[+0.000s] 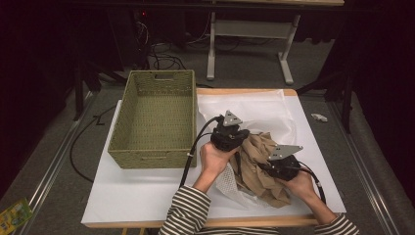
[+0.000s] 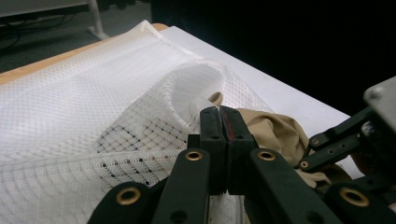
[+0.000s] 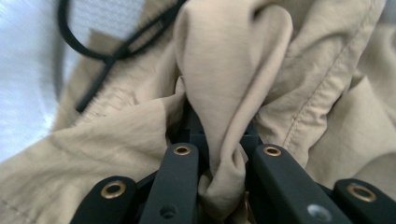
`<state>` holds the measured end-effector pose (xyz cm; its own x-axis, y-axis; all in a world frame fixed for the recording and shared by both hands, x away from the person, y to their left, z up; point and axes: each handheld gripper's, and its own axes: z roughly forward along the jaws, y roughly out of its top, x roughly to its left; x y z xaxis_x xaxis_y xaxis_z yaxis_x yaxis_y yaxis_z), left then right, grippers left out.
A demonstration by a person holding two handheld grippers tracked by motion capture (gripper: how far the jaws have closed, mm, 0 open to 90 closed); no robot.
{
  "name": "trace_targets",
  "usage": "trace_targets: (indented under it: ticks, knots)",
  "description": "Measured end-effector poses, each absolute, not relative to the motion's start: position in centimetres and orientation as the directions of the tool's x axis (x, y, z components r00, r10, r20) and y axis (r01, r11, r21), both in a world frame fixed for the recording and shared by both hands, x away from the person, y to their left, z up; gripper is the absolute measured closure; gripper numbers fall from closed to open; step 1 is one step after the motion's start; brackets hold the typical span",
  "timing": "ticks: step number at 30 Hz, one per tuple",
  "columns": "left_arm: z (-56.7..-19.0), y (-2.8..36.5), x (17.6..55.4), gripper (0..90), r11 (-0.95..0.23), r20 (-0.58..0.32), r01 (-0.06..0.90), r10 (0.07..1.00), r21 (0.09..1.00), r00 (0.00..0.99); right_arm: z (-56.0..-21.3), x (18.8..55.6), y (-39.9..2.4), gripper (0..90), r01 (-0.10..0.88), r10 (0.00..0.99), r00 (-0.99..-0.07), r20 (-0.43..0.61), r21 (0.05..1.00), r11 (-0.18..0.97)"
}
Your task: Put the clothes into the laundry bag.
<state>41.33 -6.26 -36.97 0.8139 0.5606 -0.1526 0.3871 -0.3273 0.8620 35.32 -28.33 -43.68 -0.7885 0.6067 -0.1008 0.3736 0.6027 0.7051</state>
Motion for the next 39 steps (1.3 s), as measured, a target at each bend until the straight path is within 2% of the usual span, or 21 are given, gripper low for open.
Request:
trace_targets:
  ticks: [7, 11, 15, 18, 20, 25, 32, 36, 39]
  knots:
    - [-36.8, -6.1, 41.3, 89.2, -0.314, -0.174, 0.388, 0.539, 0.867, 0.824, -41.6, 35.4, -27.1, 84.5, 0.312, 0.592, -0.796, -0.121, 0.757, 0.574]
    - [-36.3, -5.9, 40.8, 89.3, -0.298, -0.178, 0.374, 0.522, 0.878, 0.834, -41.9, 37.2, -26.1, 84.5, 0.346, 0.64, -0.759, -0.12, 0.758, 0.552]
    - [-36.0, -5.4, 40.4, 89.2, -0.266, -0.187, 0.363, 0.513, 0.893, 0.837, -43.0, 39.4, -25.4, 84.2, 0.373, 0.681, -0.706, -0.196, 0.715, 0.592]
    - [-36.2, -5.4, 40.4, 89.2, -0.284, -0.177, 0.365, 0.521, 0.887, 0.835, -44.2, 40.9, -25.2, 82.4, 0.417, 0.707, -0.684, -0.18, 0.698, 0.582]
    - [-36.4, -5.4, 40.4, 89.2, -0.287, -0.178, 0.371, 0.527, 0.883, 0.831, -44.1, 40.7, -25.4, 77.2, 0.414, 0.707, -0.687, -0.168, 0.708, 0.571]
    - [-36.5, -5.2, 40.5, 89.2, -0.298, -0.16, 0.368, 0.545, 0.881, 0.823, -42.5, 37.9, -26.8, 55.4, 0.378, 0.702, -0.695, -0.154, 0.753, 0.539]
    - [-36.6, -5.4, 40.6, 89.1, -0.298, -0.159, 0.368, 0.547, 0.881, 0.822, -40.2, 35.5, -30.6, 46.5, 0.337, 0.745, -0.646, -0.165, 0.814, 0.473]
    - [-36.6, -5.4, 40.6, 89.1, -0.297, -0.159, 0.369, 0.549, 0.881, 0.821, -40.7, 36.6, -33.2, 38.4, 0.423, 0.809, -0.58, -0.093, 0.815, 0.397]
    - [-36.6, -5.4, 40.7, 89.1, -0.295, -0.162, 0.371, 0.548, 0.881, 0.821, -42.0, 37.7, -33.8, 36.4, 0.478, 0.819, -0.571, -0.056, 0.789, 0.387]
